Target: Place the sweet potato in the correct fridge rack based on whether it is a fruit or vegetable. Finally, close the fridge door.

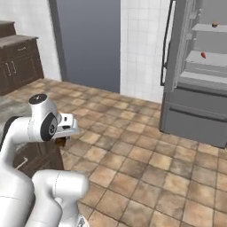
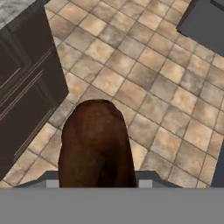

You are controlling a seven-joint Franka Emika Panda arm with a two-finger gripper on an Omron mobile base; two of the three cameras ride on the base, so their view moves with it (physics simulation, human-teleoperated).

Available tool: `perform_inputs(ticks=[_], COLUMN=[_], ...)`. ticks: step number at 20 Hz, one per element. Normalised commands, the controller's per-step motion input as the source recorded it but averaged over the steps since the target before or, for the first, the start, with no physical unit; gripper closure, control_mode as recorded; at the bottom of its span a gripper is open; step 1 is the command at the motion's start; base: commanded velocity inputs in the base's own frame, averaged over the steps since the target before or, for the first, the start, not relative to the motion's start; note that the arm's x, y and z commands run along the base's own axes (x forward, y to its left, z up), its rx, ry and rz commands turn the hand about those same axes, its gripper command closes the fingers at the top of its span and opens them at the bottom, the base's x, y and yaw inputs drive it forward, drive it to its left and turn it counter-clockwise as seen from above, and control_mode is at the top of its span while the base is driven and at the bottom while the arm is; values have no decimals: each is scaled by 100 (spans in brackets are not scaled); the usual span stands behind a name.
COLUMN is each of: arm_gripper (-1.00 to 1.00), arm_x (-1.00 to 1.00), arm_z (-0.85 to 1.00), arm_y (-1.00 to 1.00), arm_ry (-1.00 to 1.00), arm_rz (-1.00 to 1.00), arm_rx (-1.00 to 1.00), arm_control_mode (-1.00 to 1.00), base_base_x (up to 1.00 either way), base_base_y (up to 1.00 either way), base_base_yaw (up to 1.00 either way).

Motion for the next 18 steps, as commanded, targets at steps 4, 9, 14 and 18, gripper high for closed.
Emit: perform_inputs(ticks=[4, 9, 14, 18], arm_gripper=[100, 100, 100, 100], arm_x=[0, 0, 0, 0], arm_z=[0, 0, 0, 0], arm_y=[0, 0, 0, 0], arm_ry=[0, 0, 0, 0], arm_rz=[0, 0, 0, 0], arm_rx=[0, 0, 0, 0], arm_control_mode=[100, 100, 100, 100], base_base_x=[85, 100, 100, 100], base_base_y=[-92, -89, -57, -32], base_base_yaw=[-41, -1, -7, -23])
